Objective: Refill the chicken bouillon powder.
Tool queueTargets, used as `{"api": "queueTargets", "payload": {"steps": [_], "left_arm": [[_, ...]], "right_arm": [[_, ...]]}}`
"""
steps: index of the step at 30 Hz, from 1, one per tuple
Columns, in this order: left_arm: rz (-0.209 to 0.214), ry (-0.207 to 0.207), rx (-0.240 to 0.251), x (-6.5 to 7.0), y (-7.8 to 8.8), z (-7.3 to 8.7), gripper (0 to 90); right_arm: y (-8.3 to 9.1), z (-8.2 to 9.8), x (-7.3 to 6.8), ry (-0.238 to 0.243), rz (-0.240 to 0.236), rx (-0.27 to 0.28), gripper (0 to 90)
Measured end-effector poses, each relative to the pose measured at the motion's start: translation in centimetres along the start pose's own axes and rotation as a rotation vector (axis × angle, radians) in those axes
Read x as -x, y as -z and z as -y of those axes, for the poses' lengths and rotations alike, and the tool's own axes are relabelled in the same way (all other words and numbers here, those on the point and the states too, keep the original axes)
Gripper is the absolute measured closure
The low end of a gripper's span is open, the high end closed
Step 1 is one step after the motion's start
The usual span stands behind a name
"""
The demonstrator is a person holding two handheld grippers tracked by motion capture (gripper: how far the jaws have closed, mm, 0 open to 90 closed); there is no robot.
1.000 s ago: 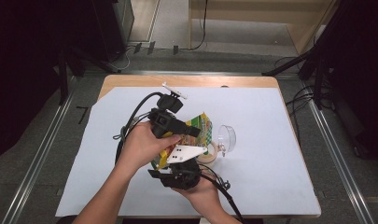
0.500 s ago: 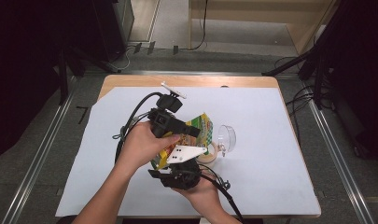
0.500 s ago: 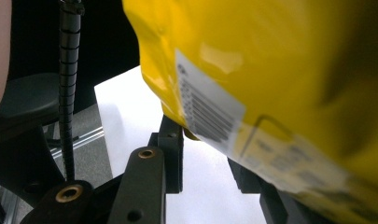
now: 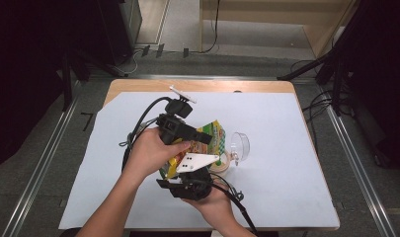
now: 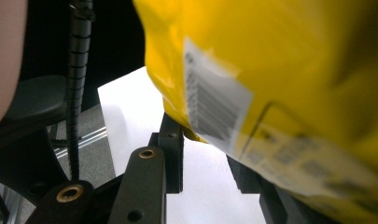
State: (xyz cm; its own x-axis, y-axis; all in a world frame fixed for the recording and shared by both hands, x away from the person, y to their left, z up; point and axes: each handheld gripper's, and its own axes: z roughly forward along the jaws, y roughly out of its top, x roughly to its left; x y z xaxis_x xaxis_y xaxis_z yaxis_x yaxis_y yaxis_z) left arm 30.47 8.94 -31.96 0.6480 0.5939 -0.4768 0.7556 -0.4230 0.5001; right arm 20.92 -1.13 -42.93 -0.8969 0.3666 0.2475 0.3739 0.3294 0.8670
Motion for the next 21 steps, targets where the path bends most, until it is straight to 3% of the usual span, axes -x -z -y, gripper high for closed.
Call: {"api": "queueTargets", "payload": {"steps": [6,12,17,21], "left_arm": [[0.017,0.015,-0.012,-0.7,0.3,-0.5,73.8],[0.036,0.036,-0.018,-1.4,0.5,-1.4,73.4],[0.027,0.041,-0.018,-1.7,0.2,-1.6,72.7],[0.033,0.035,-0.005,-1.7,0.4,-1.6,72.8]], "right_arm": [[0.1,-0.5,0.1,0.016,0.002,-0.013,70.1],[0.0,-1.4,0.8,-0.023,-0.015,-0.020,70.1],[-0.2,-1.6,1.3,-0.050,-0.037,-0.030,70.2],[-0.2,-1.7,1.2,-0.022,-0.021,-0.029,70.2]]}}
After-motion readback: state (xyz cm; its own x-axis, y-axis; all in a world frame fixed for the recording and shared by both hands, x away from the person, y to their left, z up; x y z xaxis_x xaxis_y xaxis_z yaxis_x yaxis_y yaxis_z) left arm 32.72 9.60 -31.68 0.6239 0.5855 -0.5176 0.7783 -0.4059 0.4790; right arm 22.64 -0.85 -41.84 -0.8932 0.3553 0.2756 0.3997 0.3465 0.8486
